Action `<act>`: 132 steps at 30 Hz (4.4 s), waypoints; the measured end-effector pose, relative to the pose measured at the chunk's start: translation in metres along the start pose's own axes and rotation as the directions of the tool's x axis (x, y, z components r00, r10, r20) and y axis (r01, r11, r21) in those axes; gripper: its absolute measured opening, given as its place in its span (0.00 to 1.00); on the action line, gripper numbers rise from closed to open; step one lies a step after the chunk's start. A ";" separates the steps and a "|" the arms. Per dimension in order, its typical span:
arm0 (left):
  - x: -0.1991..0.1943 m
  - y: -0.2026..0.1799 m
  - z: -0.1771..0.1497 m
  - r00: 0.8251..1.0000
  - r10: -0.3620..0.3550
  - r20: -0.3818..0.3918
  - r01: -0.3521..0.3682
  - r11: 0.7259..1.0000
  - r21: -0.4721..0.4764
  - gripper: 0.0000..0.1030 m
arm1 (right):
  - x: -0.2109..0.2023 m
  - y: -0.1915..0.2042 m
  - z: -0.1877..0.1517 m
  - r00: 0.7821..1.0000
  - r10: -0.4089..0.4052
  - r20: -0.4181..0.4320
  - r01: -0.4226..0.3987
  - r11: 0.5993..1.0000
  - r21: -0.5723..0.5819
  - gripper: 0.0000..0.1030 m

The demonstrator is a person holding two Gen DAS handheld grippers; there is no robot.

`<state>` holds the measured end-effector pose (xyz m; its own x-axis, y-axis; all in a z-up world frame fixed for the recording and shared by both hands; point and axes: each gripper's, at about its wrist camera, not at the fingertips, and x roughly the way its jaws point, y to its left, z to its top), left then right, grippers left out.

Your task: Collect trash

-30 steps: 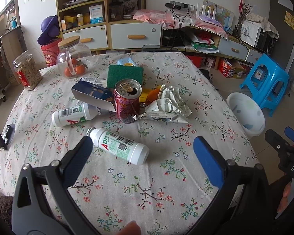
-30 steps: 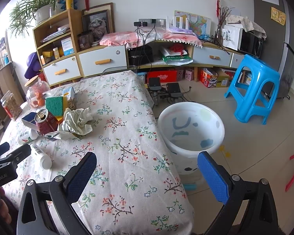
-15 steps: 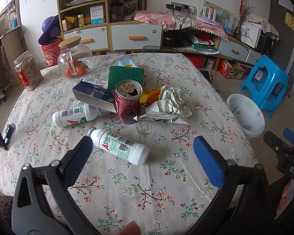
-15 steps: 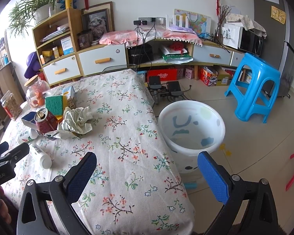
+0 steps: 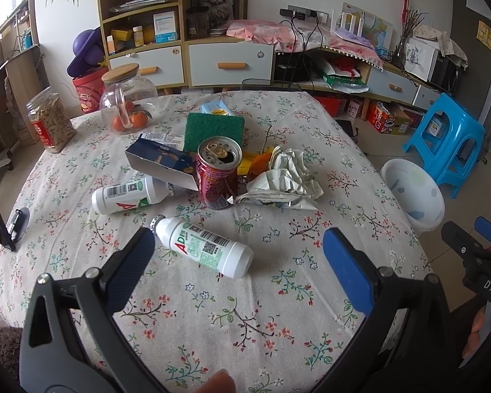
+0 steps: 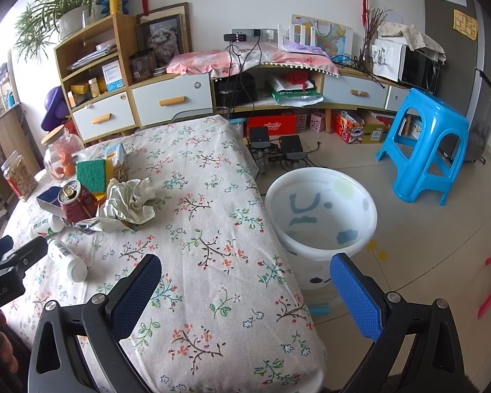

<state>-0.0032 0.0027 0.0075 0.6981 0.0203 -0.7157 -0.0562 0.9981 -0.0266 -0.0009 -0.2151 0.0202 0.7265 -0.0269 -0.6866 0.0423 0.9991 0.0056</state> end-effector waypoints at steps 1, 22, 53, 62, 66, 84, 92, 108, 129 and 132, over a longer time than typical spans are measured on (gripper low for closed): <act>0.000 0.000 0.000 1.000 0.000 0.000 0.000 1.000 0.000 0.99 | 0.000 0.000 0.000 1.000 0.001 0.000 -0.001 1.000 0.001 1.00; -0.005 -0.003 -0.001 0.999 0.022 0.042 -0.024 0.999 0.040 0.99 | 0.002 -0.004 0.001 1.000 -0.020 -0.001 0.020 1.000 0.010 1.00; 0.034 0.097 0.068 0.983 -0.027 -0.180 0.011 0.996 -0.093 0.99 | 0.087 0.109 0.083 0.938 0.186 -0.292 -0.237 0.960 -0.150 1.00; 0.064 0.116 0.059 0.981 -0.094 -0.170 0.061 0.980 -0.190 0.99 | 0.166 0.133 0.072 0.844 0.322 -0.429 -0.359 0.933 -0.004 0.95; 0.073 0.128 0.051 0.979 -0.113 -0.171 0.074 0.973 -0.219 0.95 | 0.195 0.133 0.067 0.790 0.388 -0.474 -0.395 0.914 0.089 0.84; 0.092 0.066 0.059 0.956 -0.258 -0.143 0.261 0.965 0.004 0.74 | 0.149 0.080 0.077 0.776 0.507 -0.375 -0.487 0.859 0.156 0.34; 0.115 0.040 0.061 0.965 -0.217 -0.146 0.235 0.964 0.122 0.57 | 0.133 0.028 0.082 0.819 0.479 -0.317 -0.430 0.877 0.213 0.34; 0.097 0.028 0.063 0.985 -0.164 -0.054 0.170 0.975 0.140 0.39 | 0.130 -0.119 0.074 0.923 0.239 -0.303 -0.121 0.925 0.361 0.34; 0.064 -0.039 0.091 0.978 -0.208 0.004 0.204 0.962 0.180 0.39 | 0.117 -0.178 0.069 0.940 0.214 -0.267 -0.076 0.892 0.445 0.66; 0.071 -0.072 0.090 0.964 -0.263 -0.038 0.265 0.940 0.215 0.39 | 0.107 -0.183 0.065 0.946 0.195 -0.260 -0.066 0.899 0.432 0.67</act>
<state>0.1148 -0.0628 0.0216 0.6607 -0.2454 -0.7094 0.2855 0.9562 -0.0648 0.1136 -0.4034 -0.0073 0.5167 0.1778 -0.8375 0.2865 0.8859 0.3648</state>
